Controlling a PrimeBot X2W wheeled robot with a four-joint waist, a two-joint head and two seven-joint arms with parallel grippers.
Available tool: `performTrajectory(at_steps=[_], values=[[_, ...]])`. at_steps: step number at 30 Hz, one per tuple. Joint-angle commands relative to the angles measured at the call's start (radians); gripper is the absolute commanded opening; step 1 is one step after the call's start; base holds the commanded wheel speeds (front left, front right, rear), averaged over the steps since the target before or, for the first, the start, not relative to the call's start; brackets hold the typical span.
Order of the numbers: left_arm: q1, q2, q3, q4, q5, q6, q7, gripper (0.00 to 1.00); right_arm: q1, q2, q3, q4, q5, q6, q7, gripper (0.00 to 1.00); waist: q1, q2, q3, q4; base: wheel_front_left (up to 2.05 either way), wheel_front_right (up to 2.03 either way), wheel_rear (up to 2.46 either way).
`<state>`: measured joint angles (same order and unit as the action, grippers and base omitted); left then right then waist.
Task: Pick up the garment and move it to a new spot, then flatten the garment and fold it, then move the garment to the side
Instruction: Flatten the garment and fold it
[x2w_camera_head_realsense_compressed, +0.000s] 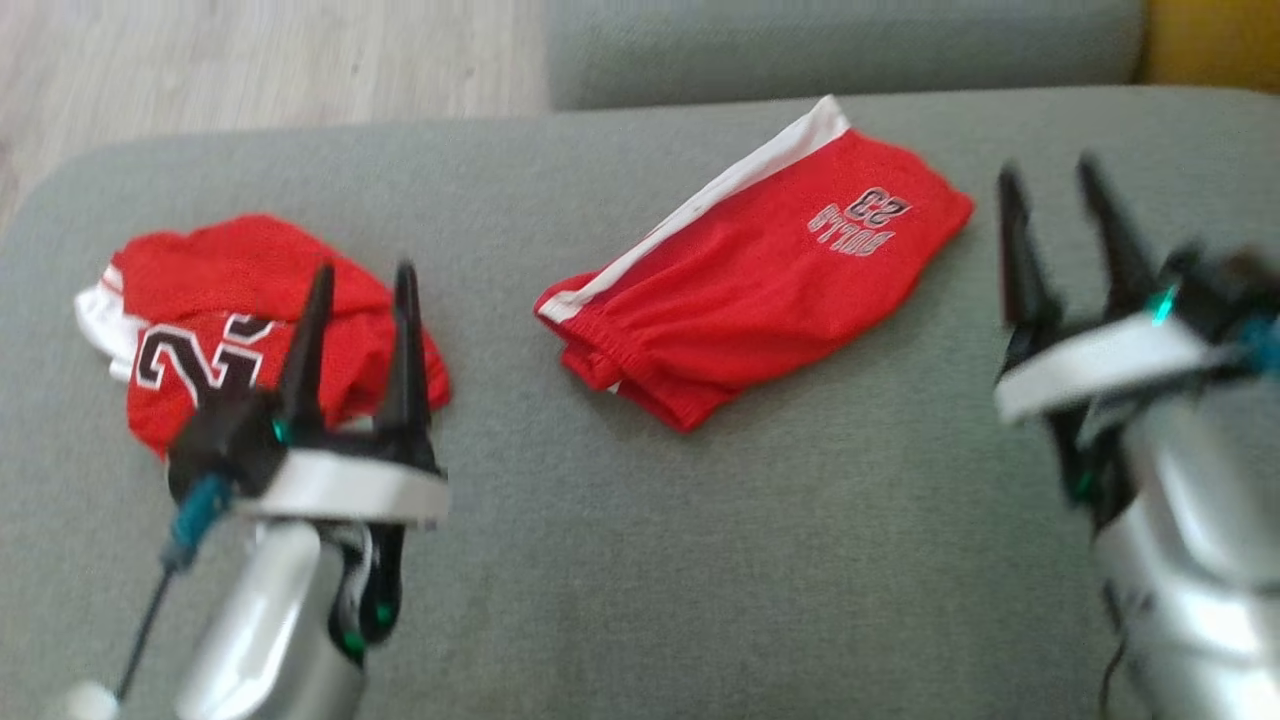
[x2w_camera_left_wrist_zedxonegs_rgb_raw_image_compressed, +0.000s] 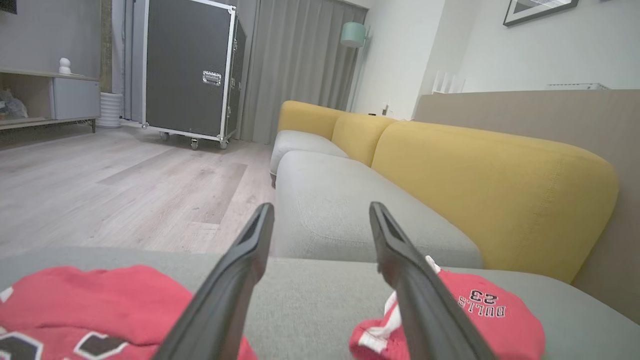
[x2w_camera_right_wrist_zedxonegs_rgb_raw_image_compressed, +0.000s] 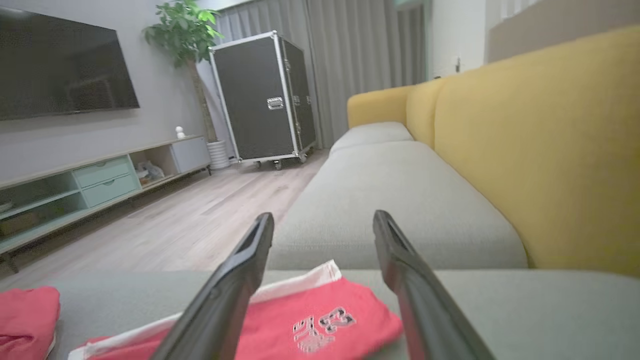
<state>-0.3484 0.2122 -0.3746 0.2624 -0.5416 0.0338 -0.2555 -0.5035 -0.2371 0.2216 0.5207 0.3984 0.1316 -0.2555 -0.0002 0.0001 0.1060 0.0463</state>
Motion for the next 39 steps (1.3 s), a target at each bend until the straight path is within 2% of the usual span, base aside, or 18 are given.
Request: performTrajectory(at_steps=[1,6,12,18,23,30,34,39], values=[[0.002,0.009,0.052,-0.030,0.020,-0.004,-0.006,1.00,0.014,0.019,-0.003,-0.049,-0.019,-0.001,-0.006,1.00,0.0002,-0.0001,-0.035,-0.027,0.00,0.00,0.00],[0.138,-0.061,0.133,-0.032,0.072,-0.025,-0.006,1.00,0.180,0.110,-0.048,-0.089,-0.098,-0.001,-0.006,1.00,0.0002,-0.0001,-0.060,-0.049,0.00,0.00,0.00],[0.189,-0.099,0.179,-0.024,0.123,-0.061,-0.006,1.00,0.242,0.144,-0.080,-0.117,-0.137,-0.001,-0.006,1.00,0.0002,-0.0001,-0.053,-0.041,0.00,0.00,0.00],[0.166,-0.123,0.195,-0.010,0.165,-0.101,-0.006,1.00,0.222,0.146,-0.097,-0.120,-0.170,-0.001,0.003,1.00,0.0002,-0.0001,-0.011,-0.005,0.00,0.00,0.00],[0.124,-0.137,0.185,0.003,0.189,-0.123,-0.006,1.00,0.116,0.134,-0.143,-0.094,-0.198,-0.001,0.045,1.00,0.0002,-0.0001,0.065,0.042,0.00,0.00,0.00],[0.065,-0.150,0.144,0.009,0.233,-0.141,-0.006,1.00,-0.096,0.123,-0.275,0.053,-0.253,-0.001,0.179,1.00,0.0002,-0.0001,0.151,0.132,0.00,0.00,0.00],[0.042,-0.158,0.109,0.019,0.234,-0.149,-0.006,1.00,-0.221,0.080,-0.418,0.233,-0.332,-0.001,0.259,1.00,0.0002,-0.0001,0.179,0.192,0.00,0.00,0.00],[0.026,-0.161,0.087,0.020,0.227,-0.153,-0.006,1.00,-0.318,0.027,-0.534,0.381,-0.448,-0.001,0.294,1.00,0.0002,-0.0001,0.206,0.230,0.00,0.00,0.00]])
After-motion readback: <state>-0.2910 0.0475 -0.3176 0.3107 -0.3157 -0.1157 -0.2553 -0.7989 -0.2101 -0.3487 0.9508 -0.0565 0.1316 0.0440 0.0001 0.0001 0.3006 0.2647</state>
